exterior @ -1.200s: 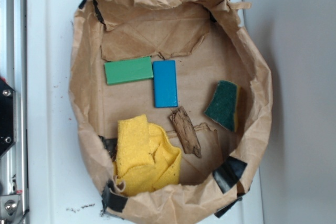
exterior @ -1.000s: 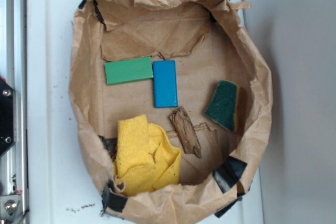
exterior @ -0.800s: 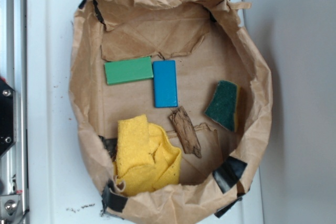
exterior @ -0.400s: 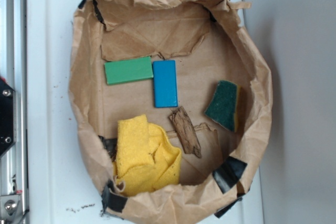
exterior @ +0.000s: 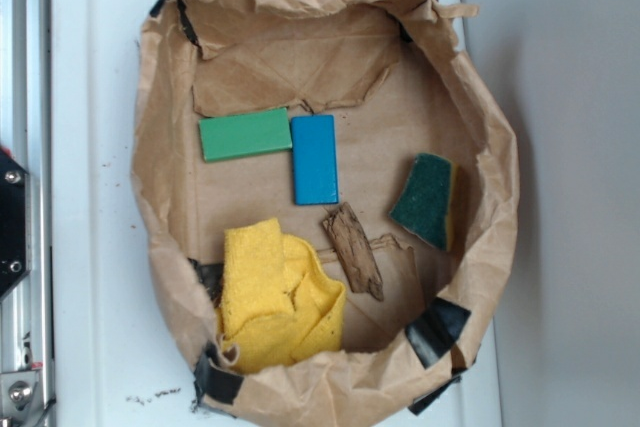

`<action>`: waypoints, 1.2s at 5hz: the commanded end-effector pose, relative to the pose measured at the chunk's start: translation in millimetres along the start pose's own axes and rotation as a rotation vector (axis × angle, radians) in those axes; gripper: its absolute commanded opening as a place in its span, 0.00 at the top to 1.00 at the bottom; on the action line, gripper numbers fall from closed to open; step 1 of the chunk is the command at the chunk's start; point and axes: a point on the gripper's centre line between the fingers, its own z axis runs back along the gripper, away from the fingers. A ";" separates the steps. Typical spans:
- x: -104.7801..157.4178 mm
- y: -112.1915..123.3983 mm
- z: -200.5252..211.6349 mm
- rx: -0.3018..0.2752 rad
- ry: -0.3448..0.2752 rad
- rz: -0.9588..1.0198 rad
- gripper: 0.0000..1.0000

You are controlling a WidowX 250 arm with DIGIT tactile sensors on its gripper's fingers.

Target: Grab the wood chip.

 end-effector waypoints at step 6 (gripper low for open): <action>135.4 12.0 -94.8 -0.049 -0.102 -0.232 0.00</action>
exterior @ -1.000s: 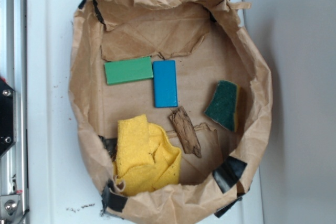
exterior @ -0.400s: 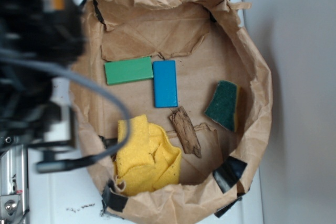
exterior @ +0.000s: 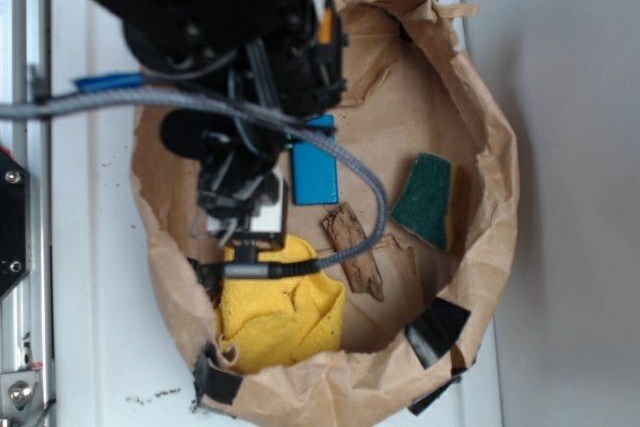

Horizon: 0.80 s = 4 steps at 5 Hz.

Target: Grab the wood chip.

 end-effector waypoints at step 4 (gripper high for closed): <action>15.1 -27.8 -101.0 0.180 0.019 -0.162 0.00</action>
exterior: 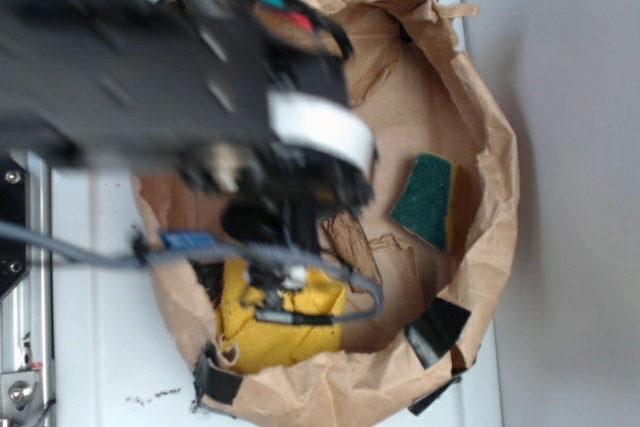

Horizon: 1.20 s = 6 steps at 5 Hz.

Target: Grab the wood chip.

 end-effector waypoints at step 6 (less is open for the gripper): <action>85.1 26.1 -63.7 0.019 -0.072 0.090 1.00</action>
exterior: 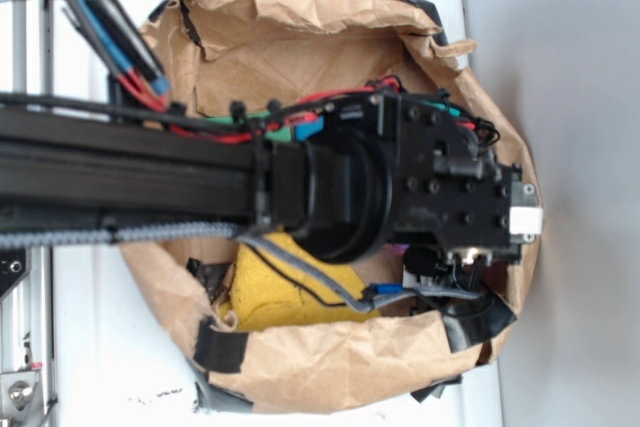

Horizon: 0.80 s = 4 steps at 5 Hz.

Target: Grab the wood chip.

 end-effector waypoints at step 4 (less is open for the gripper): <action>-73.2 35.0 183.7 -0.157 -0.134 0.005 1.00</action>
